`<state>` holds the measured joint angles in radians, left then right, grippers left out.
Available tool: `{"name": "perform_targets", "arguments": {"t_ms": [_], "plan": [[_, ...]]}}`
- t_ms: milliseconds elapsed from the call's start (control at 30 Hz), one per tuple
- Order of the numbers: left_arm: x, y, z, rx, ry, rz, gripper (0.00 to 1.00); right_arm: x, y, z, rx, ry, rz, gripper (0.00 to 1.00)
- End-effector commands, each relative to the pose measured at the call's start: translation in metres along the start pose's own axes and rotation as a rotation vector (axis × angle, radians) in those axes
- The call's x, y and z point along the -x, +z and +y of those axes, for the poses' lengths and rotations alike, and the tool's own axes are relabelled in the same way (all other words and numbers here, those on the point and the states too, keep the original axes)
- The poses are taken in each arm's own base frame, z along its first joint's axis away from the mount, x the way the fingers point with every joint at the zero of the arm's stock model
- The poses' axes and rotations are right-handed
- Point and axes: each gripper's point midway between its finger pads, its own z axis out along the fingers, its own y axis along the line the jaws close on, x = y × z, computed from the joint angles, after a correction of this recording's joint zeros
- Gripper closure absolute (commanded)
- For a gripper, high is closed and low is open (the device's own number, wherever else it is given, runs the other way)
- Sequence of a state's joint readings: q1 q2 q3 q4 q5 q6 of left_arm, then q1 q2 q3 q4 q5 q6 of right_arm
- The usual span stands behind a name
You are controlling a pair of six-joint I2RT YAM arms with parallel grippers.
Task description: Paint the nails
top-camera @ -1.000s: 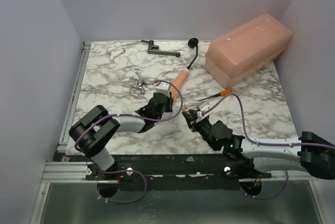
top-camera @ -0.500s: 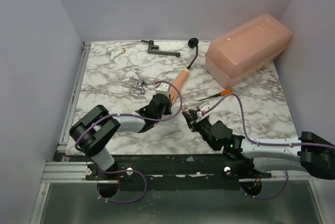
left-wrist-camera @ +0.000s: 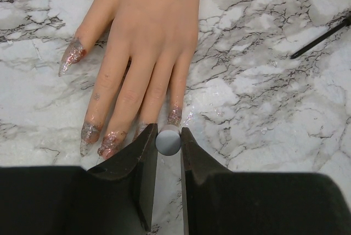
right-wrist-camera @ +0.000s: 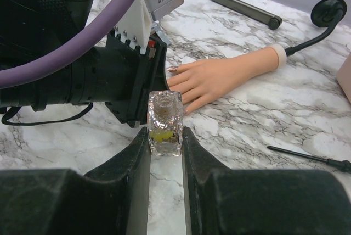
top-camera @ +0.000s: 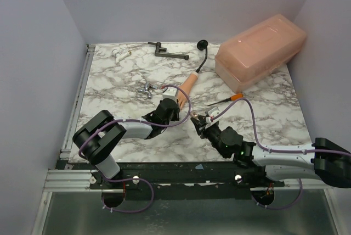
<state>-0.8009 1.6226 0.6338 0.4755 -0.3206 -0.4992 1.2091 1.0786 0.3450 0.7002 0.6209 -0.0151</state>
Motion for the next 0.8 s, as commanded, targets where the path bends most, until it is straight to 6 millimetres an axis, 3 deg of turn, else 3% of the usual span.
{"name": "perform_targets", "arguments": {"t_ms": [0, 767], "plan": [[-0.001, -0.004, -0.004, -0.014, -0.019, 0.001, 1.00, 0.006, 0.002, -0.004, -0.028, 0.024, -0.017, 0.99], [-0.006, -0.009, 0.008, 0.050, -0.046, 0.023, 1.00, 0.007, 0.000, -0.005, -0.029, 0.028, -0.021, 0.99]]}}
